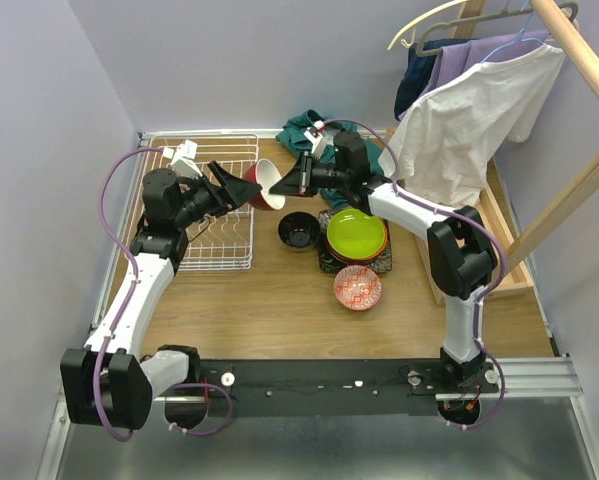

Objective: Unload the mixed dishes from the dish rack
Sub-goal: Place the bowl at the center of the board.

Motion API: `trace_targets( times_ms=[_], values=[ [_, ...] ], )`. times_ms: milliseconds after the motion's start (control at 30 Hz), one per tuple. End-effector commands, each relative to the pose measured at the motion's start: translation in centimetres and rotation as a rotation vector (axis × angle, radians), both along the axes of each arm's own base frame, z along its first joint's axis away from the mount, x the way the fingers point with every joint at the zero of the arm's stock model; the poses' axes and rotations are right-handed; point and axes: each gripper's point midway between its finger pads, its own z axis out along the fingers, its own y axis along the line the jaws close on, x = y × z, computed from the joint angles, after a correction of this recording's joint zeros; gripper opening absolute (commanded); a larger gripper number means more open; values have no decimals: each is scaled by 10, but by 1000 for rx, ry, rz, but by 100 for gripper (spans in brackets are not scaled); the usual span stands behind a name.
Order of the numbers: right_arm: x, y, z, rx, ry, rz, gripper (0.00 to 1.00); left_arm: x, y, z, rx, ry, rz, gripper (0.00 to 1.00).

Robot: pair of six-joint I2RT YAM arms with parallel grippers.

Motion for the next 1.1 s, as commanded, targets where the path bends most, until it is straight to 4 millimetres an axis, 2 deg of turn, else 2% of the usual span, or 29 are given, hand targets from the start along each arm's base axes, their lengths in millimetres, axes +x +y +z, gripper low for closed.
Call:
trace_targets(
  times_ms=[0, 67, 100, 167, 200, 233, 267, 400, 433, 500, 600, 700, 867, 1067],
  values=[
    [-10, -6, 11, -20, -73, 13, 1, -8, 4, 17, 64, -87, -1, 64],
    [-8, -11, 12, -49, -90, -16, 1, -6, 14, 13, 136, -101, 50, 77],
    [-9, -15, 5, -86, -90, -23, 1, -8, 18, 9, 162, -77, 65, 87],
    [-4, -23, 6, -130, -108, -72, 1, -4, 33, 5, 252, -86, 128, 97],
    [-2, -29, -1, -173, -109, -87, 1, -3, 40, 7, 289, -93, 158, 99],
    [1, -37, -8, -219, -101, -122, 1, -6, 47, 1, 332, -66, 182, 99],
    [3, -42, -7, -244, -115, -140, 1, -2, 64, -3, 410, -66, 254, 99],
    [1, -76, -36, -470, -121, -196, 1, -10, 107, -13, 587, -23, 422, 99],
    [6, -86, -43, -528, -129, -238, 1, -15, 112, -13, 612, -20, 435, 99],
    [3, -100, -55, -611, -121, -250, 1, -18, 128, -15, 673, -6, 504, 99],
    [6, -117, -68, -708, -122, -285, 1, -22, 137, -19, 714, 10, 529, 99],
    [10, -124, -79, -774, -118, -293, 1, -25, 141, -20, 733, 10, 539, 99],
    [19, -125, -96, -831, -98, -281, 1, -27, 144, -24, 763, 11, 543, 99],
    [19, -118, -109, -834, -73, -252, 1, -29, 147, -28, 780, 12, 547, 99]
  ],
)
